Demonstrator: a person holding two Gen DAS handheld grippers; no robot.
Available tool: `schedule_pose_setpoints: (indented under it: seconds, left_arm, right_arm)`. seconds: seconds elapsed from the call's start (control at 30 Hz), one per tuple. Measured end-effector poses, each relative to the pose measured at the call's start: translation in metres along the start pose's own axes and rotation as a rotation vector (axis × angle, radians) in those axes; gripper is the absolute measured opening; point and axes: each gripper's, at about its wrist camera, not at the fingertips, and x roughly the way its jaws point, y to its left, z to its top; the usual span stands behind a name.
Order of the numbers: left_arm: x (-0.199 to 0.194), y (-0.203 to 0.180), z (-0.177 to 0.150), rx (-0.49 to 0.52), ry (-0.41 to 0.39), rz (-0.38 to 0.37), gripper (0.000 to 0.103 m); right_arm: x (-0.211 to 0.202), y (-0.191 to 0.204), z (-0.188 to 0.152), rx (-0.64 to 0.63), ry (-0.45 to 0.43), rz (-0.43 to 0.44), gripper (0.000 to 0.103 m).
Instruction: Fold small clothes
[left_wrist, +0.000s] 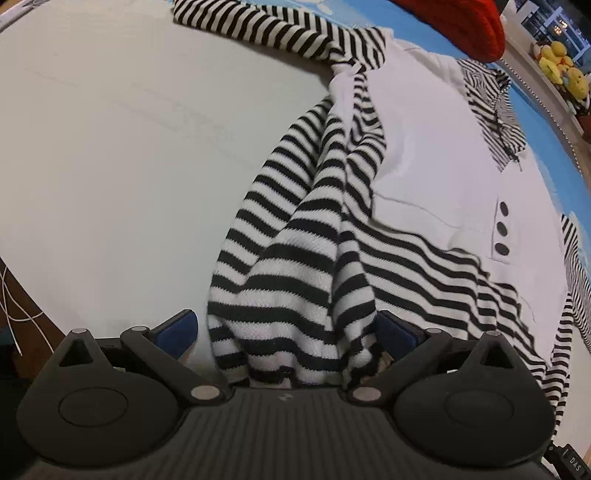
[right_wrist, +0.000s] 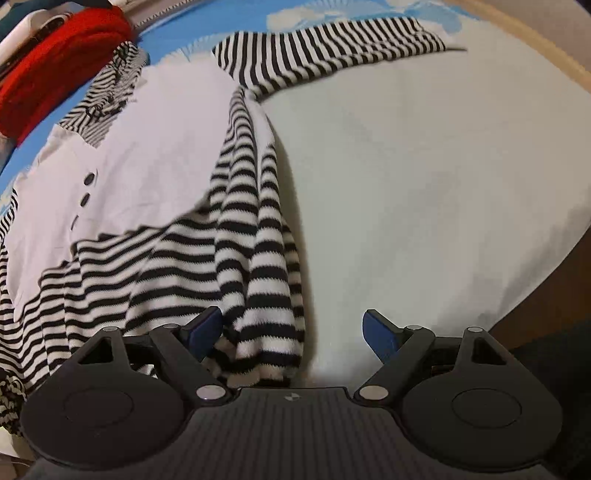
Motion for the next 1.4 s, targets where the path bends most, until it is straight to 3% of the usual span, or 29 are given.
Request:
schedule_pose_setpoints:
  seconds: [0.07,0.13,0.17,0.2,0.23,0.27,0.33,0.43,0.5,0.63,0.7,0.77,0.9,1.0,1.03,1.1,1.13,1.17,1.27,1.4]
  left_arm:
    - [0.002,0.001,-0.001,0.001,0.005,0.005,0.102]
    - [0.001,0.004,-0.002,0.003,0.001,0.002,0.098]
    - [0.0,0.003,-0.003,0.012,-0.008,-0.005,0.083]
    - [-0.004,0.001,-0.004,0.038,-0.021,-0.012,0.069]
    - [-0.007,-0.001,-0.005,0.06,-0.028,-0.017,0.039]
    - [-0.011,-0.001,-0.006,0.074,-0.035,-0.035,0.018]
    - [-0.022,-0.003,-0.009,0.09,-0.039,-0.116,0.011]
    - [-0.038,-0.011,-0.02,0.166,-0.064,-0.177,0.01]
    - [-0.044,-0.01,-0.025,0.206,-0.083,-0.134,0.01]
    - [-0.033,0.018,-0.019,0.084,0.002,-0.071,0.011]
    - [-0.034,0.02,-0.018,0.093,0.012,-0.056,0.016]
    - [-0.041,0.014,-0.018,0.128,-0.028,-0.035,0.032]
    - [-0.068,-0.009,-0.019,0.257,-0.207,-0.028,0.035]
    - [-0.064,-0.027,-0.025,0.313,-0.219,-0.071,0.039]
    - [-0.055,-0.03,-0.026,0.325,-0.179,-0.068,0.045]
    - [-0.029,-0.035,-0.028,0.348,-0.06,0.006,0.048]
    - [-0.017,-0.035,-0.031,0.358,-0.015,0.056,0.054]
    - [-0.017,-0.034,-0.032,0.35,-0.021,0.06,0.055]
    - [-0.036,-0.039,-0.027,0.333,-0.089,0.013,0.059]
    - [-0.06,-0.043,-0.03,0.35,-0.213,-0.005,0.073]
  right_arm:
    - [0.0,0.002,-0.002,-0.034,-0.002,-0.004,0.081]
    - [-0.001,0.004,-0.003,-0.063,-0.011,0.007,0.056]
    - [-0.002,0.004,-0.004,-0.067,-0.011,0.025,0.049]
    - [-0.004,0.004,-0.003,-0.064,-0.013,0.047,0.035]
    - [-0.007,0.003,-0.002,-0.062,-0.023,0.058,0.018]
    - [-0.012,0.002,0.001,-0.061,-0.045,0.053,0.012]
    - [-0.024,-0.006,0.008,-0.034,-0.106,0.014,0.006]
    - [-0.033,-0.021,0.015,0.033,-0.143,-0.02,0.006]
    - [-0.03,-0.022,0.014,0.032,-0.122,-0.023,0.005]
    - [-0.022,-0.006,0.003,-0.063,-0.059,-0.021,0.005]
    - [-0.018,0.001,-0.001,-0.113,-0.024,-0.03,0.005]
    - [-0.019,0.004,-0.001,-0.136,-0.023,-0.049,0.007]
    - [-0.044,0.005,0.009,-0.093,-0.17,-0.023,0.024]
    - [-0.051,0.011,0.007,-0.136,-0.221,0.029,0.047]
    - [-0.046,0.014,0.006,-0.157,-0.196,0.045,0.058]
    - [-0.022,0.021,0.0,-0.214,-0.044,0.054,0.068]
    - [-0.009,0.023,-0.005,-0.246,0.036,0.03,0.067]
    - [-0.002,0.023,-0.009,-0.26,0.075,0.009,0.067]
    - [-0.015,0.022,-0.008,-0.237,0.02,0.014,0.069]
    - [-0.052,0.029,-0.005,-0.28,-0.163,0.016,0.067]
